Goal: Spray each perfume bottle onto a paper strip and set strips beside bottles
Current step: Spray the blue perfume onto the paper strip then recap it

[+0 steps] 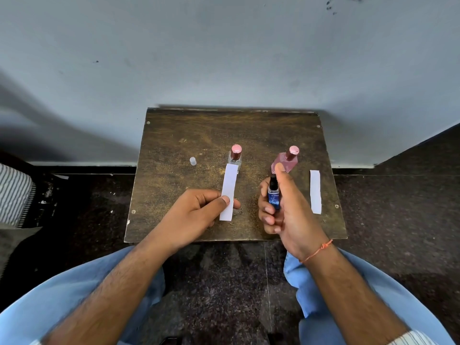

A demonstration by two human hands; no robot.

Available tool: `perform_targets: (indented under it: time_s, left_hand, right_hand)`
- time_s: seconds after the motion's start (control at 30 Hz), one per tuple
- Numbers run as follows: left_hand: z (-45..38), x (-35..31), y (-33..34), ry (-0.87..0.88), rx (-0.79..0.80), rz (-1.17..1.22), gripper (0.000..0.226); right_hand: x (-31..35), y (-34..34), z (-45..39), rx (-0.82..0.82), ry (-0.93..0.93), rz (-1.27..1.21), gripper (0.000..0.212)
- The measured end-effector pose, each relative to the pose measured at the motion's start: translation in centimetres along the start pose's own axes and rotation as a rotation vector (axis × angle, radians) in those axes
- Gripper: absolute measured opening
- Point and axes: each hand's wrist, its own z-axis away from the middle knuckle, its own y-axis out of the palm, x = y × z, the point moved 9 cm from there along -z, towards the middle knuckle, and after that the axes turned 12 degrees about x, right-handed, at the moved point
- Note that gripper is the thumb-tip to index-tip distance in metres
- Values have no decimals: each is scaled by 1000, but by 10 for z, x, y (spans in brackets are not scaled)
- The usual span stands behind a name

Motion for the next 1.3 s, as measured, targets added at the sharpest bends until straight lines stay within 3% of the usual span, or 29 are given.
perform_targets:
  time_s: [0.17,0.33,0.4,0.8,1.23,1.3]
  left_hand:
    - [-1,4,7,5,64,21,29]
    - [-1,3,21,12,146,-10,30]
    - [-1,3,26,12,174,-16,30]
    - [-2,5,31,21,209,35,29]
    - [0,1,30,0,189,46,30]
    - [0,-1,31,1,189,27,40]
  right_hand:
    - [3,-3,-1,-71,-24,177,64]
    - [19,-5,5,-191,-154,700,72]
    - [23,-3,7,-211,-197,789,73]
    - [30,2,12,-239,-233,849,49]
    - [33,10,16,-203,-265,865,53]
    - [34,12,16,-191,-267,862,51]
